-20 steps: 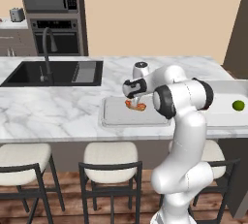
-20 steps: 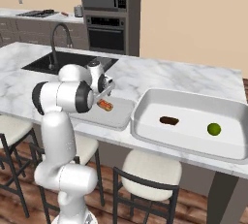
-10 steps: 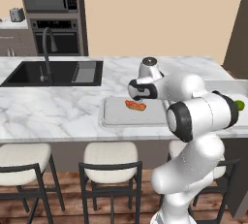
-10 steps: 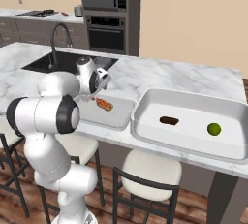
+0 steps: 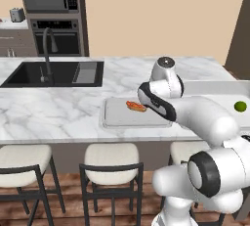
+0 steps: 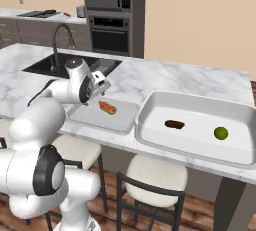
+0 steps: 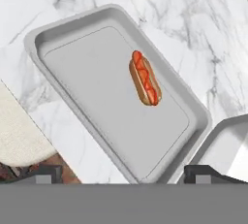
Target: Place the cold items (sweet potato and lime) from the fridge in one tupperware on the dining counter. Place the warm items (hot dog and kebab skewer) in the stove area in another tupperware.
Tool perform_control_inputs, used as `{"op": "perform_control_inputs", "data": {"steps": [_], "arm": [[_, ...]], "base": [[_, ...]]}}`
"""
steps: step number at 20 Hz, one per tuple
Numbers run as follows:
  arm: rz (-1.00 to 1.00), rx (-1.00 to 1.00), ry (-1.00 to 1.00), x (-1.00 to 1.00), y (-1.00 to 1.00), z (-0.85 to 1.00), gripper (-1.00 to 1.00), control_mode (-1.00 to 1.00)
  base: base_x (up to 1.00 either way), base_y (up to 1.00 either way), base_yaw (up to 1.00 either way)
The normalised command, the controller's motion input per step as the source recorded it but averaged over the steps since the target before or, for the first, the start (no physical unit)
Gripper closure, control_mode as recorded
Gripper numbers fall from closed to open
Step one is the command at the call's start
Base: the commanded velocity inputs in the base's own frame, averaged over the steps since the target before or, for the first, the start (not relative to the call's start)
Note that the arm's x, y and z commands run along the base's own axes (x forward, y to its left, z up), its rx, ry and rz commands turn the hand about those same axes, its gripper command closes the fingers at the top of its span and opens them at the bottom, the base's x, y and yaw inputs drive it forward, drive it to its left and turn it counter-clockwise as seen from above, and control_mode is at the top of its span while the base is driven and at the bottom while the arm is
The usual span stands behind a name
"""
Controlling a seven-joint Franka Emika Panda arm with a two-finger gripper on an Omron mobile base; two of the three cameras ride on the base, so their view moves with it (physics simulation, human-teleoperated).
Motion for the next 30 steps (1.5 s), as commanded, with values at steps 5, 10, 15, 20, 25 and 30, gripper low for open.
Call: {"op": "perform_control_inputs", "data": {"steps": [5,10,15,20,25,30], "arm": [[-0.17,0.19,0.00,-1.00,-0.07,0.66,-1.00,-1.00],[-0.18,0.20,0.00,-1.00,-0.01,0.49,-1.00,-1.00],[-0.16,0.21,0.00,-1.00,-0.03,0.53,-1.00,-1.00],[-0.15,0.17,0.00,-1.00,-0.05,0.47,-1.00,-1.00],[-0.17,0.05,-0.04,-0.93,-0.04,0.26,-1.00,-1.00],[-0.22,0.00,-0.08,-0.81,-0.06,0.09,-1.00,-1.00]], "base": [[0.00,0.00,0.00],[0.00,0.00,0.00],[0.00,0.00,0.00],[0.00,0.00,0.00],[0.00,0.00,0.00],[0.00,0.00,0.00]]}}
